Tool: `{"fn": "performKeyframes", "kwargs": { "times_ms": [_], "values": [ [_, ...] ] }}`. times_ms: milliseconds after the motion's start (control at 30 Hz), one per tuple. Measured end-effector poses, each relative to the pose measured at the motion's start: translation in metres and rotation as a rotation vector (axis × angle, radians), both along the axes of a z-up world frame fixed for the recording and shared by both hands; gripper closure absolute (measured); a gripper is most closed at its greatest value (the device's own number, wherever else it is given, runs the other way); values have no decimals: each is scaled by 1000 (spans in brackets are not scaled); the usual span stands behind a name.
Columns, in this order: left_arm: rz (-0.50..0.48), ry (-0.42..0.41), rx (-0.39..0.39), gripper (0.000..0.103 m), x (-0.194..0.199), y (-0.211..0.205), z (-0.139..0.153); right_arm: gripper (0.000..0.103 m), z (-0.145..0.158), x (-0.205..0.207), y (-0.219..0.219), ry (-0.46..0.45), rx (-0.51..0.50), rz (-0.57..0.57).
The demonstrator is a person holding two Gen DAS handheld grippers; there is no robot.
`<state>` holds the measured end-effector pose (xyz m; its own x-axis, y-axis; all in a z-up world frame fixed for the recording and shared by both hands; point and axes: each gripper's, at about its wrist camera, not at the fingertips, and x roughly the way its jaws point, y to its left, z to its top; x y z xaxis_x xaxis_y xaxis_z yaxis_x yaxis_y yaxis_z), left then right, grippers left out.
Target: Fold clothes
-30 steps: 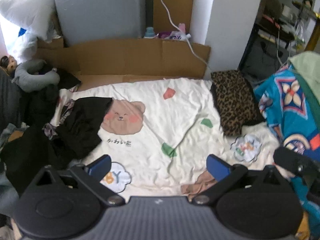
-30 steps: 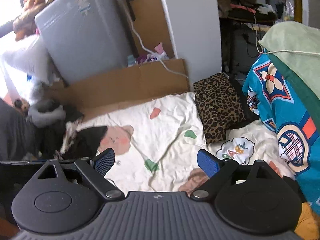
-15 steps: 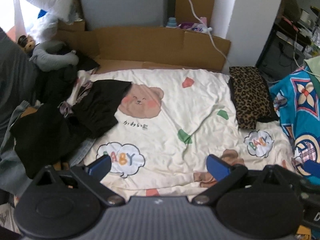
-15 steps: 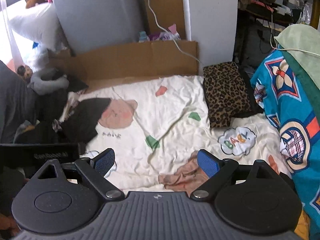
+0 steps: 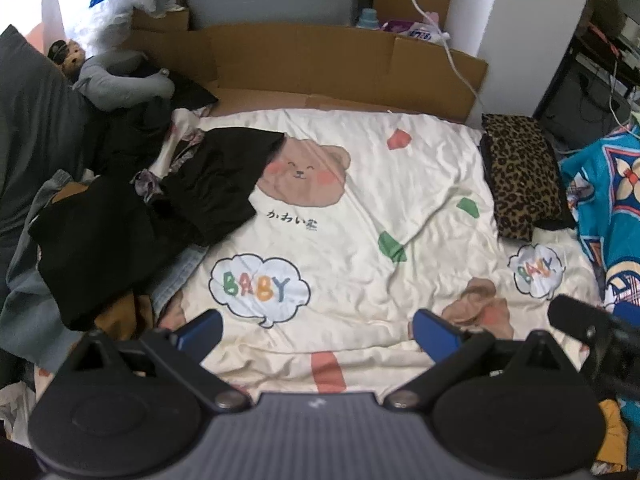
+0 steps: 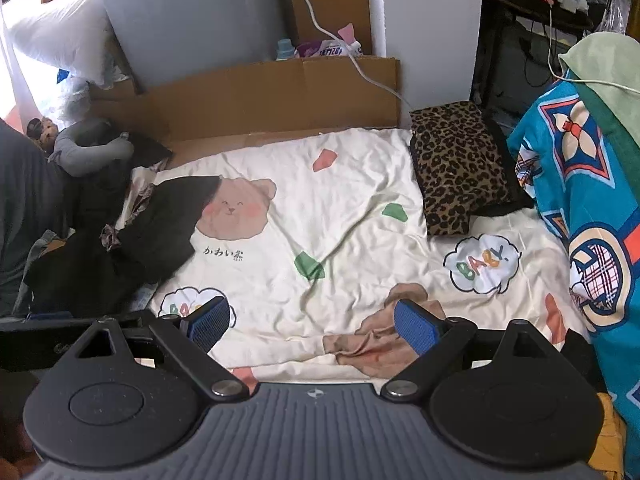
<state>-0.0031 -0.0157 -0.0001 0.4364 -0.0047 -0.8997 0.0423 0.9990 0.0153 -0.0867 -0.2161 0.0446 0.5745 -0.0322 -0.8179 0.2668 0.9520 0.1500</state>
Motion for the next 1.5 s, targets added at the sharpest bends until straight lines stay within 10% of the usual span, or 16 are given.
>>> {"fn": "performKeyframes", "kwargs": {
  "times_ms": [1500],
  "values": [
    [25, 3, -35, 1, 4, 15, 14, 9, -6, 17, 13, 41, 31, 41]
  ]
}}
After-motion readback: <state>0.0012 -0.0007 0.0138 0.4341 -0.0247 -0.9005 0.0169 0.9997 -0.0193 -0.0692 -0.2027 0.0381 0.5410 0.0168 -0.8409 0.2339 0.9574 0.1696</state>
